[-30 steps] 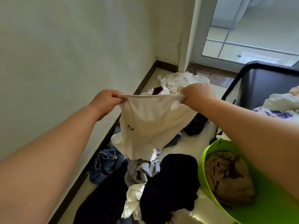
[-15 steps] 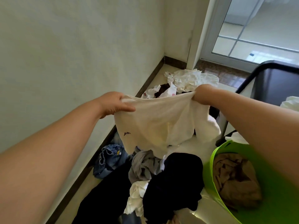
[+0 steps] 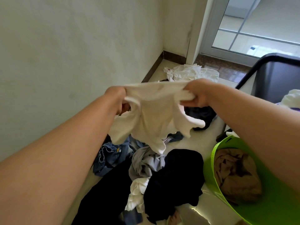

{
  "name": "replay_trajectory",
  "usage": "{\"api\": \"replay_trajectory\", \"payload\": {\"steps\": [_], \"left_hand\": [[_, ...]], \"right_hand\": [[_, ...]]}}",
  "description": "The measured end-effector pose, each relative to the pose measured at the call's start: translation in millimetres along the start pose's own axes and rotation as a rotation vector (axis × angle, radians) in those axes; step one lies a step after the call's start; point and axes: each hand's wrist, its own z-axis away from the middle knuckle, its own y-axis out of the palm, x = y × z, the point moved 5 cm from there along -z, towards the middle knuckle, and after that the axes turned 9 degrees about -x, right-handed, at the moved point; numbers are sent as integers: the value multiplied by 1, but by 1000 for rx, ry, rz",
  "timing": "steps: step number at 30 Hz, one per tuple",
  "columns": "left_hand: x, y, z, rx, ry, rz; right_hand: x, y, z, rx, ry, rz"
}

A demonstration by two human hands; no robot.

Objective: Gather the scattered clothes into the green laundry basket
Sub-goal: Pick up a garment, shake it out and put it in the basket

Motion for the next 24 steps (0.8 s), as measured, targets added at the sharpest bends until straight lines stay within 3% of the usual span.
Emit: {"api": "replay_trajectory", "payload": {"steps": [2, 4, 7, 11, 15, 17, 18, 20, 22, 24], "left_hand": [[-23, 1, 6, 39, 33, 286], [-53, -1, 12, -14, 265, 390], [-71, -2, 25, -54, 424, 395], [-57, 3, 30, -20, 310, 349], [-46, 15, 30, 151, 542, 145], [-41, 25, 31, 231, 704, -83], [-38, 28, 31, 209, 784, -214], [-36, 26, 30, -18, 928, -410], [-40, 18, 30, -255, 1016, -440], [-42, 15, 29, -350, 1021, -462]], "right_hand": [[22, 6, -1, 58, -108, -486], [46, 2, 6, -39, -344, -578], [63, 4, 22, -140, -587, -151], [54, -6, 25, -178, -642, -57], [45, -1, 27, -73, -749, 289], [42, 1, 27, -138, -845, 566], [41, -1, 27, -201, -913, 647], [40, -10, 35, -365, -994, 691], [42, -17, 42, -533, -1033, 727], [44, -22, 50, -667, -1021, 868]]}}
